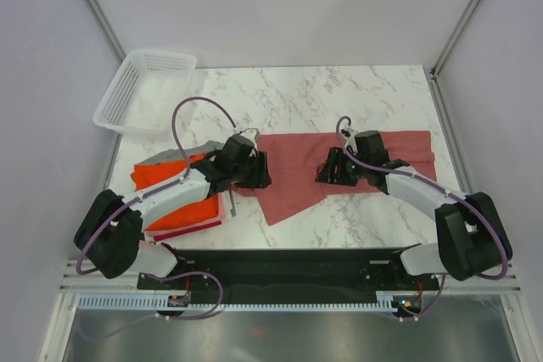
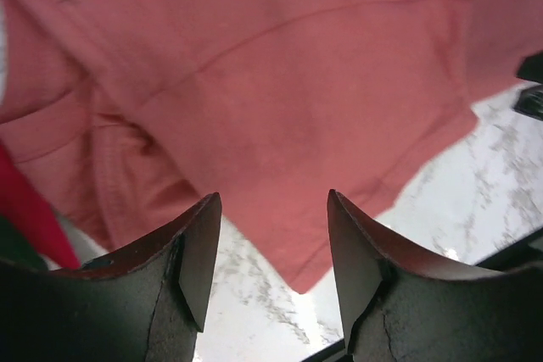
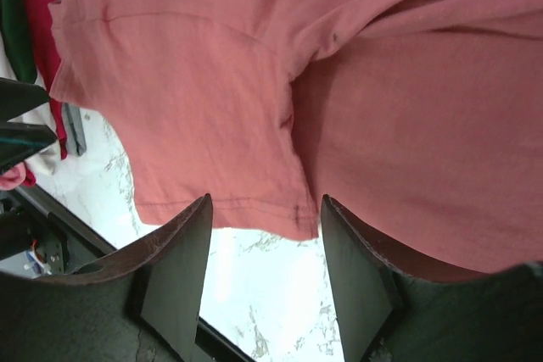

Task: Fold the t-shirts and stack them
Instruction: Fold the tshirt

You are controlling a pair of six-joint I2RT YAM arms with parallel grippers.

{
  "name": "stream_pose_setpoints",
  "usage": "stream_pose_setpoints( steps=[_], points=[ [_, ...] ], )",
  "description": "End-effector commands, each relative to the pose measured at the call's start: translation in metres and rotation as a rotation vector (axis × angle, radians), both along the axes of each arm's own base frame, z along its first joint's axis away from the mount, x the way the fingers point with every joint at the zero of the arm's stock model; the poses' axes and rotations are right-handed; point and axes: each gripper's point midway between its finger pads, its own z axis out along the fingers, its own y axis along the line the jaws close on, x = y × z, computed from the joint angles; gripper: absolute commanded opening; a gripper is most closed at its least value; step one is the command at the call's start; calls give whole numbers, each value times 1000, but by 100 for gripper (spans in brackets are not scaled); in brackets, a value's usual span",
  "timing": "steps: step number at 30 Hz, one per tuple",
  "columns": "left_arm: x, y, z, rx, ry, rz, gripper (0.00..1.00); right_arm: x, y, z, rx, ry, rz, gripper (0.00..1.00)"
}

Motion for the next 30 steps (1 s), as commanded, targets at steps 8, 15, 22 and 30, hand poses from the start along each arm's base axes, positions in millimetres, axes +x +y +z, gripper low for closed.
stream_pose_setpoints(
  steps=[8,15,22,30],
  points=[
    [59,42,-10,21,36,229,57,52,6,-6,-7,-42,-113,63],
    [84,44,-18,40,46,255,53,68,14,-16,36,-27,-167,61],
    [99,53,-32,69,65,275,35,75,23,-21,71,-11,-164,47],
    [116,66,-27,74,43,303,2,79,26,-17,79,-15,-159,6]
  ],
)
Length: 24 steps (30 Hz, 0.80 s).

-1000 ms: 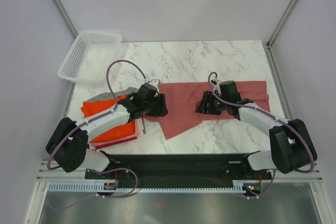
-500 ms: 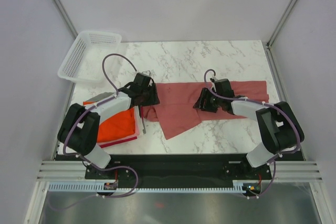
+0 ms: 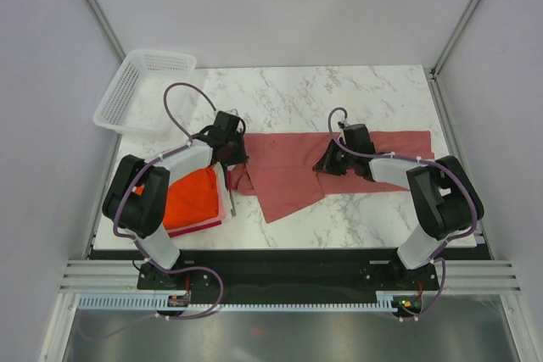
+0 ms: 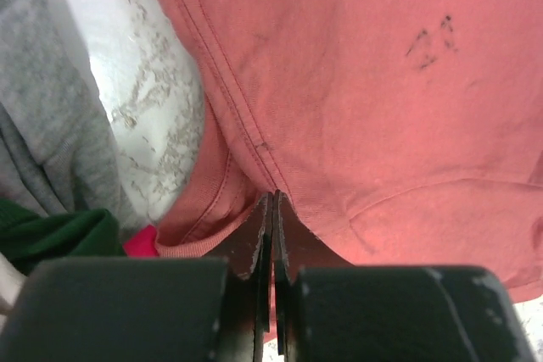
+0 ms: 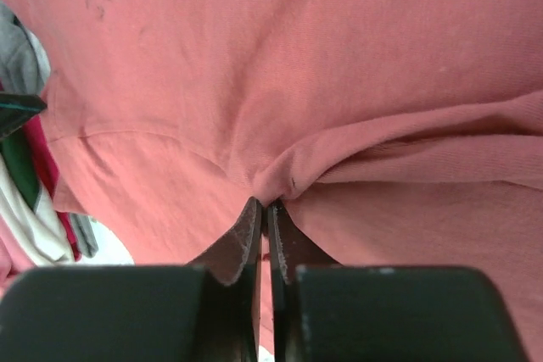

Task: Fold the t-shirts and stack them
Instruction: Fold the tshirt

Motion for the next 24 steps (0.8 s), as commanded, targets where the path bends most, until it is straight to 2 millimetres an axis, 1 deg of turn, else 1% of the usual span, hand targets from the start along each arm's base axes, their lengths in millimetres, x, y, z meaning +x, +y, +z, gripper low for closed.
stream_pose_setpoints(
  steps=[1,3,5,7,8,9,10,11,12,13,14,15,16,17,18,19,20,21,22,24],
  points=[
    [26,5,20,-3,-77,16,2,18,11,20,36,-61,9,3],
    [29,8,22,-3,-84,22,2,18,11,20,35,-60,7,0],
    [31,14,23,-1,-88,33,2,17,9,21,32,-61,3,0],
    [32,18,24,1,-87,39,2,13,8,19,24,-50,2,5],
    [32,19,24,3,-88,38,2,11,6,17,23,-43,0,11],
    [32,19,24,2,-87,36,2,9,5,19,20,-49,-5,28],
    [31,18,26,0,-92,32,2,3,1,14,13,-36,-10,38],
    [29,18,27,-2,-92,30,3,1,-2,21,10,-56,-16,44],
    [29,18,29,-7,-97,28,4,1,-8,23,-14,-70,-38,50],
    [29,17,32,-8,-105,22,8,-3,-14,21,-43,-69,-44,52],
    [29,18,34,-4,-111,20,12,-3,-18,32,-51,-98,-52,53],
    [30,17,36,-5,-114,16,15,-1,-25,35,-77,-109,-69,53],
    [29,17,38,-6,-116,11,21,-4,-33,36,-105,-101,-74,53],
    [28,17,40,-8,-117,7,26,-1,-40,45,-116,-120,-92,53],
    [27,16,42,-11,-120,4,33,0,-53,46,-147,-114,-123,53],
    [26,15,43,-12,-122,5,39,2,-61,49,-164,-123,-145,53],
    [24,17,45,-8,-130,9,47,4,-69,57,-179,-146,-165,53],
    [25,19,49,7,-145,18,50,6,-78,59,-196,-153,-191,54],
    [24,16,52,9,-155,13,51,11,-95,61,-227,-155,-239,54],
    [24,7,62,-5,-176,-12,52,15,-111,67,-266,-169,-281,54]
  ],
)
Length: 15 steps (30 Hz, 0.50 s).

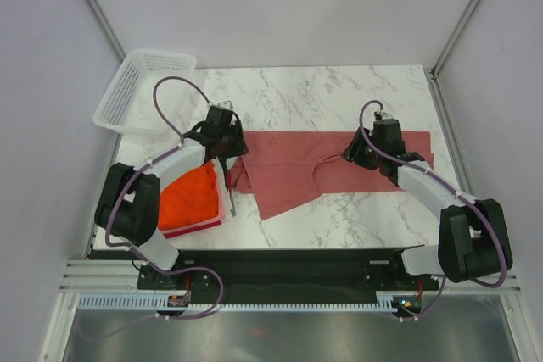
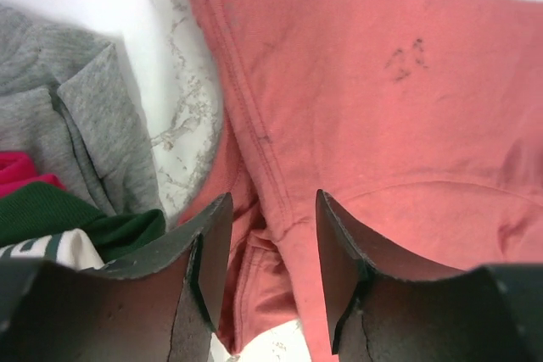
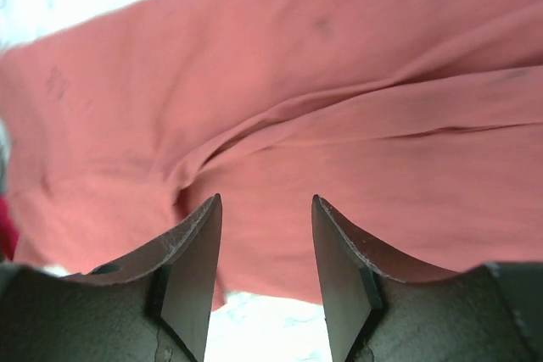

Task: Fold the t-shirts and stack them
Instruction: Fold the tshirt

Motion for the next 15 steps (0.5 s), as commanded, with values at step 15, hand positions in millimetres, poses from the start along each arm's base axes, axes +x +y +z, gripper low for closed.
stream_pose_setpoints(
  steps=[15],
  points=[
    [5,-175,57,-156,-107,-462,51,79,-53,-11,-255,64,-145,48]
  ],
)
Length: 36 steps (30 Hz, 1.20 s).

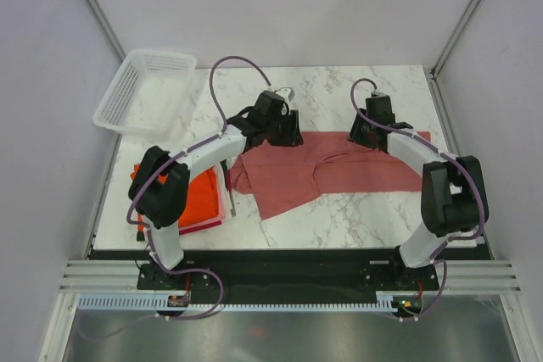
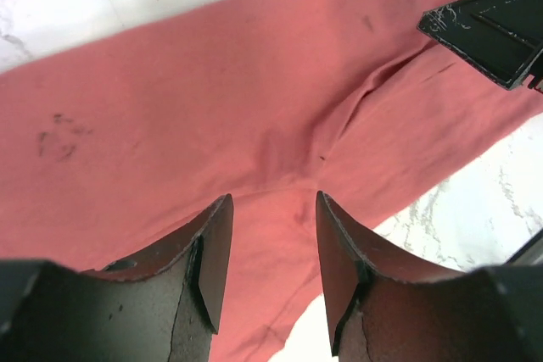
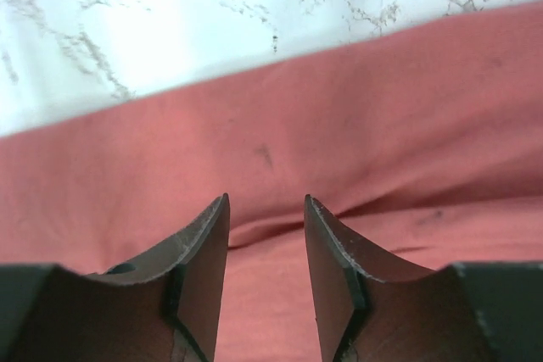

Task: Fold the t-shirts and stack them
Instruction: Fold the tshirt

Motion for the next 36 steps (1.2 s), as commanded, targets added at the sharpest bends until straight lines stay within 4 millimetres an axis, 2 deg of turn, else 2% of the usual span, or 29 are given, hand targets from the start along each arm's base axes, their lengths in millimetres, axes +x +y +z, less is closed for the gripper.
stream_pose_setpoints(
  steps=[1,2,6,10,12,13,15,16,17,19,21,24,25,27,28,30,31,32,36],
  points=[
    [5,-16,-7,-5,16,-93,51,8,-4,-12,-46,40,0,48],
    [5,-16,-19,17,42,-98,51,9,-4,-19,-48,57,-1,46],
    [10,-14,-34,65,71,-91,51,4,-1,-32,-57,92,17,33],
    [12,-5,-41,101,89,-79,50,-25,-2,-46,-81,148,37,29],
    [13,-2,-41,100,93,-75,50,-37,-7,-43,-91,145,25,29],
    [12,-2,-41,101,93,-74,50,-51,-10,-51,-95,169,23,29],
    [12,-3,-38,93,92,-74,50,-61,-11,-43,-89,145,22,29],
    [13,-6,-34,81,89,-83,50,-73,-13,-48,-88,161,22,29],
    [13,-9,-31,70,88,-91,50,-75,-13,-38,-80,128,22,29],
    [13,-18,-23,47,78,-118,50,-86,-17,-36,-85,123,18,29],
    [11,-24,-23,41,77,-144,50,-88,-20,-22,-84,82,7,31],
    [11,-34,-26,24,85,-178,50,-85,-27,-11,-80,49,-28,33],
    [12,-40,-24,17,80,-192,50,-76,-31,-2,-79,26,-47,33],
    [9,-49,-33,14,101,-212,50,-66,-37,0,-81,29,-71,33],
    [11,-54,-31,4,99,-216,50,-54,-41,9,-83,7,-91,33],
    [8,-62,-43,-9,137,-236,50,-43,-47,1,-97,34,-115,32],
    [9,-67,-42,-18,137,-243,50,-31,-50,7,-98,17,-129,31],
    [8,-72,-43,-28,145,-251,50,-27,-53,-5,-108,51,-142,31],
    [-5,-93,-51,-49,175,-315,49,-10,-60,-14,-86,66,-170,29]
  ],
)
